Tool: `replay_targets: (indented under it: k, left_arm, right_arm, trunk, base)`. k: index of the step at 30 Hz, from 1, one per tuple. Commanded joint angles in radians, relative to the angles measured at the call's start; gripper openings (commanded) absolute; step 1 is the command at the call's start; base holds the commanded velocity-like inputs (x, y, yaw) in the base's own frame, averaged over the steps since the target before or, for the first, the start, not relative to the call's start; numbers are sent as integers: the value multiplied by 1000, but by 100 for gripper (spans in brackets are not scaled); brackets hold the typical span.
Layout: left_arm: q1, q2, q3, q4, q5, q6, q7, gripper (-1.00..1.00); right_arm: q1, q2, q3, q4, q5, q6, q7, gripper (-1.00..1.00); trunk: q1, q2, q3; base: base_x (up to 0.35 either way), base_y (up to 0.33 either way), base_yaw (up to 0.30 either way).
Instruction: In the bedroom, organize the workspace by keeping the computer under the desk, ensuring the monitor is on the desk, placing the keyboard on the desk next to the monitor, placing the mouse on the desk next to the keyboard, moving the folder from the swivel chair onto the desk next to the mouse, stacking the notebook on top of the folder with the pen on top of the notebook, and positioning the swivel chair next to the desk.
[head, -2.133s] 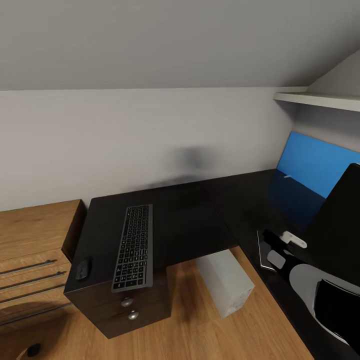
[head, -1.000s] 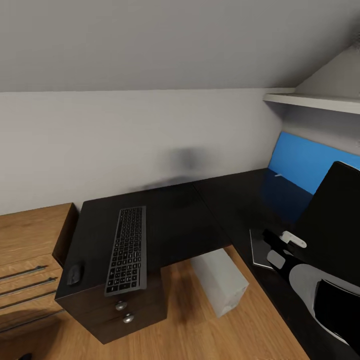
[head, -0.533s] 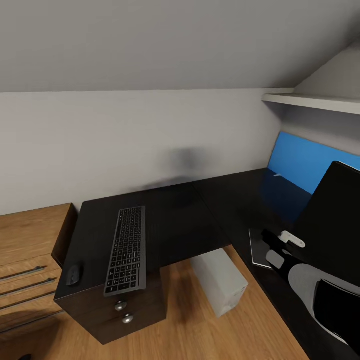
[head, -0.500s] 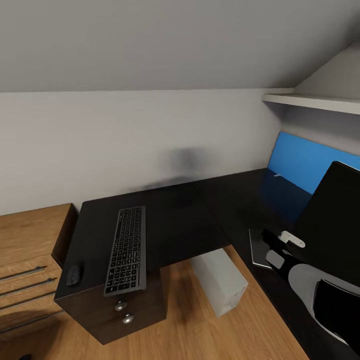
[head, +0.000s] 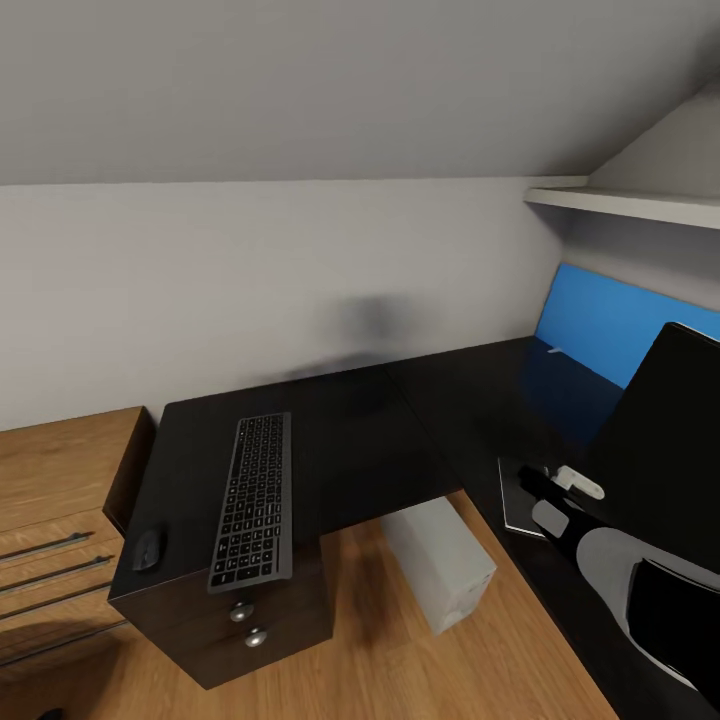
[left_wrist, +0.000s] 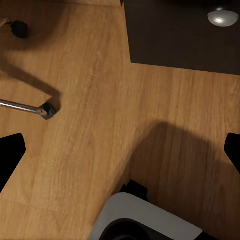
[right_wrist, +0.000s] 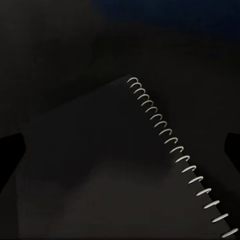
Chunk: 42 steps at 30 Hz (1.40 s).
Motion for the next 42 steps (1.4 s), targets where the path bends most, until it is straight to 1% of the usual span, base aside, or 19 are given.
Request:
replay_targets:
  k: [1,7,8,14,18,38,42]
  left_arm:
    - [0,1,-3,-1,9,-4,3,100]
    - [0,1,-3,-1,9,-4,3,100]
    - [0,1,-3,-1,9,-4,3,100]
    - [0,1,-3,-1,9,-4,3,100]
    - [0,1,-3,0,9,-3,3,100]
    - [0,1,-3,0,9,-2,3,100]
    - [0,1,-3,0,9,-2,3,100]
  right_arm:
    - [0,0,8,-1,-6,-1,-5,100]
    - [0,-1,7,0,-6,6,-5,100]
    - [0,-2,7,0,-6,20,-4,100]
    - [0,-3,6,0,-11,34,-3,100]
    - [0,-3,6,0,-25,36,-3,100]
    - [0,-4,6,1,-29,37,-3,100]
    - [0,-5,6,1,-29,37,-3,100]
  trunk:
    - [0,-1,-1]
    - [0,-1,-1]
    - [4,-8,-4]
    - [27,-50,-23]
    - [42,-78,-35]
    - [119,-218,-98]
    - [119,-218,-98]
  base:
    - [0,0,0]
    - [0,0,0]
    - [0,0,0]
    - [0,0,0]
    - [0,0,0]
    - [0,0,0]
    - [0,0,0]
